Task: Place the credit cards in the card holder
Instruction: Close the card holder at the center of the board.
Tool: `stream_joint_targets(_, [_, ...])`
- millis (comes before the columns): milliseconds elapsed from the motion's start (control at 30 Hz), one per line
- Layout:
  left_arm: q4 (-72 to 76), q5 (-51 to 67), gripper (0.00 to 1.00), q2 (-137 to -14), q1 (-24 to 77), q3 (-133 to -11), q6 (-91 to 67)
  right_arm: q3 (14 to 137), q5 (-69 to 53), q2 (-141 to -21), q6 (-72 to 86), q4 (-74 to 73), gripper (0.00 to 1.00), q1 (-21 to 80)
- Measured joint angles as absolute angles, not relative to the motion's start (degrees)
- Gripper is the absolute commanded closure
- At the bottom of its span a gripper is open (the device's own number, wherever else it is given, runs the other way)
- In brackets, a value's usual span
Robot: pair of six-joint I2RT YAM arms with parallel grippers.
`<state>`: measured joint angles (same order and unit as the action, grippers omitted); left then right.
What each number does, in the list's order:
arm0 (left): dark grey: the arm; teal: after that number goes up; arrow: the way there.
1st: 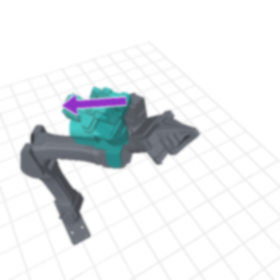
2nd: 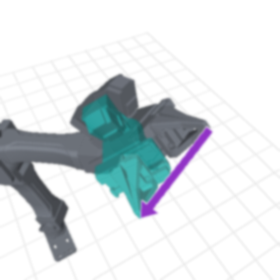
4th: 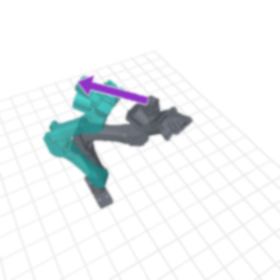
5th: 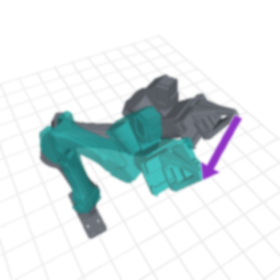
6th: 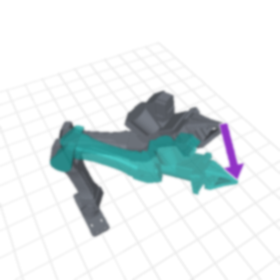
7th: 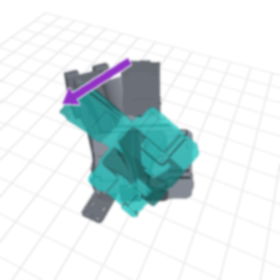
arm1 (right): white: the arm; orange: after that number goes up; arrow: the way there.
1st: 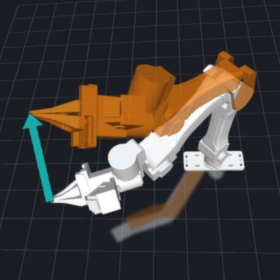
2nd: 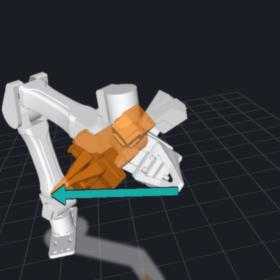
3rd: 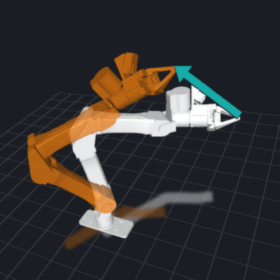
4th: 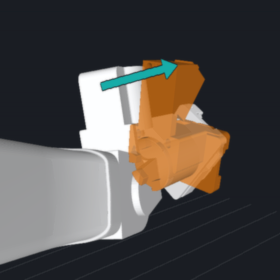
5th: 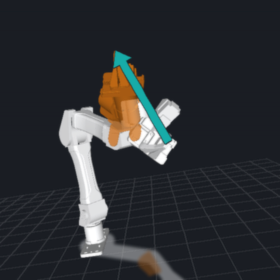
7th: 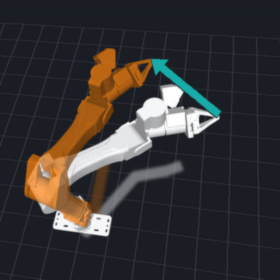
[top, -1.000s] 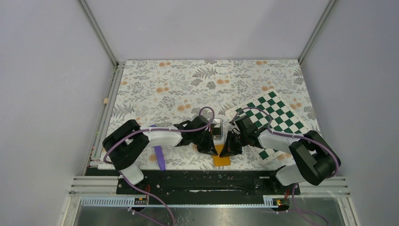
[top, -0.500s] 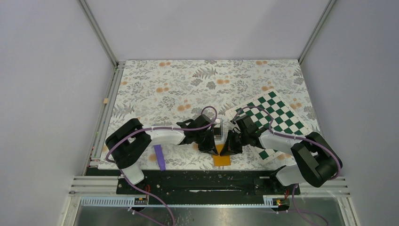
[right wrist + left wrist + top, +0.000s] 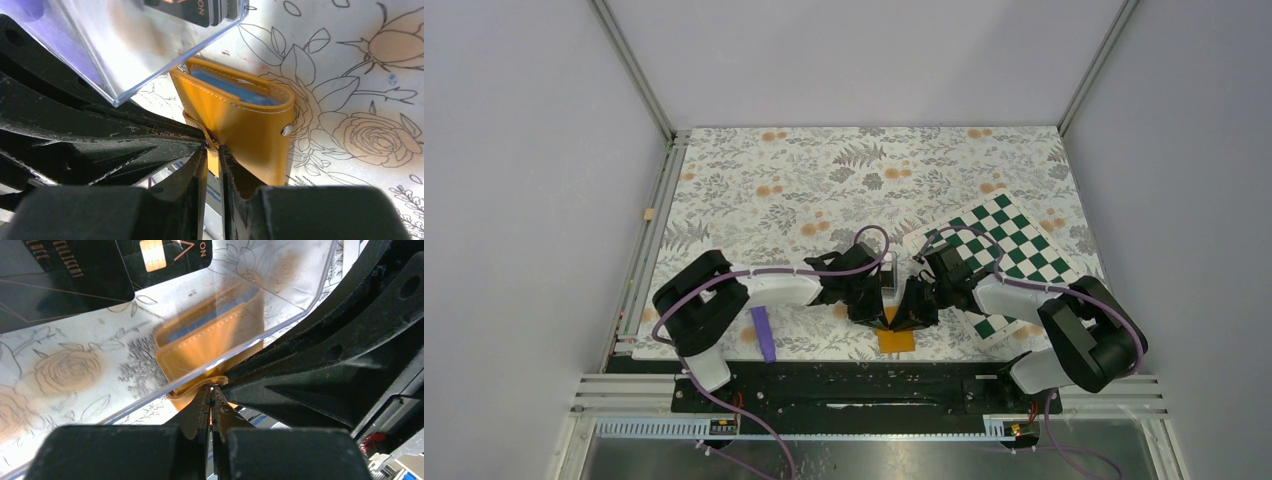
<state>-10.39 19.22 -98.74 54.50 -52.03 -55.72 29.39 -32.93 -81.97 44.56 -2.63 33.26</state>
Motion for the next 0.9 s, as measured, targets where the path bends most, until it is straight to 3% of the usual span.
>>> stream_joint_targets(233, [-14.0, 18.0, 1.00, -99.8, 55.0, -54.4, -56.8, 29.8, -34.0, -83.3, 44.4, -2.3, 0.84, 33.0])
stream_joint_targets(500, [-19.4, 17.4, 1.00, -102.5, 55.6, -58.8, -57.3, 31.8, -33.4, -84.6, 42.7, -6.0, 0.98, 32.9])
stream_joint_targets(700, [-24.4, 16.8, 1.00, -105.0, 56.0, -62.7, -57.4, 33.8, -32.4, -85.7, 41.2, -9.0, 0.99, 33.4])
stream_joint_targets(800, [-25.2, 16.3, 0.98, -105.1, 56.3, -63.2, -57.4, 33.8, -32.4, -85.6, 40.7, -9.1, 0.89, 33.5])
stream_joint_targets(900, [-24.2, 15.3, 0.67, -103.8, 56.7, -62.4, -57.1, 33.8, -31.5, -84.5, 40.3, -9.2, 0.59, 33.9])
